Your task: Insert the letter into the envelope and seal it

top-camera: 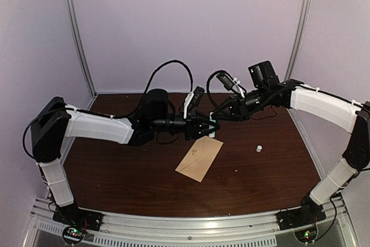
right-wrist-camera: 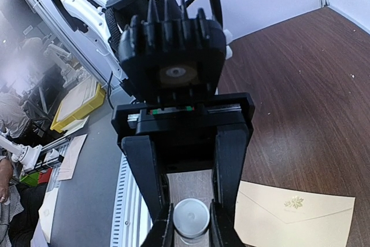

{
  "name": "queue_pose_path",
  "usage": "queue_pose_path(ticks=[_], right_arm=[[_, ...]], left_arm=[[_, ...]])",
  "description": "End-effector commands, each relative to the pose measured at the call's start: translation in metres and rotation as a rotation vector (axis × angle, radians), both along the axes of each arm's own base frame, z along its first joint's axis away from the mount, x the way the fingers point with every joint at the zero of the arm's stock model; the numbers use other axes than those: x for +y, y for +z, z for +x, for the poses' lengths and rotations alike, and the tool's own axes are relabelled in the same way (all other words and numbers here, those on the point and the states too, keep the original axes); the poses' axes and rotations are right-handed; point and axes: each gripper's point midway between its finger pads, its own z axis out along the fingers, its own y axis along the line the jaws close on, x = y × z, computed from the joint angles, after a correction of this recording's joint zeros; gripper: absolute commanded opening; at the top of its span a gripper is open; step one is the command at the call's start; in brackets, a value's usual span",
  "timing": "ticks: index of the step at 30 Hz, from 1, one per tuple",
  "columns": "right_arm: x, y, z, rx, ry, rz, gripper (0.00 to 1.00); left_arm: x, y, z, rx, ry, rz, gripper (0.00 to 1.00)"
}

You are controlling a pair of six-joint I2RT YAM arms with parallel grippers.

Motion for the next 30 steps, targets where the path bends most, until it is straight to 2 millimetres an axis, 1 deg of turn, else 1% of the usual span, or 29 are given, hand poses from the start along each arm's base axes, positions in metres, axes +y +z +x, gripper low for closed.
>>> queue_pose_path(ticks=[1,4,7,15,24,28,30], right_arm=[[-0.002,0.013,0.006,-0.026,-0.01,0.021,0.03],[-0.003,0.013,0.006,-0.02,-0.012,0.022,0.03],[-0.002,0.013,0.007,-0.023,-0.014,0.022,0.03],[-0.005,0.016,0.007,-0.035,-0.023,0.025,0.03],[-0.01,0.017,0.009,-0.042,-0.046,0.029,0.04],[-0.009,0.015,0.01,-0.036,-0.045,0.028,0.05],[-0.01,0.014,0.011,-0.036,-0.049,0.026,0.06]], left_arm=[[0.003,0.013,0.001,-0.042,0.027,-0.025,0.36],[0.004,0.008,0.001,-0.038,0.035,-0.013,0.36],[0.004,0.009,0.002,-0.034,0.037,-0.015,0.33],[0.005,0.006,0.006,-0.023,0.058,-0.009,0.35],[0.004,0.003,0.01,-0.007,0.067,-0.004,0.34],[0.004,0.003,0.011,-0.006,0.069,-0.008,0.24],[0.004,0.003,0.011,-0.006,0.068,-0.008,0.17]])
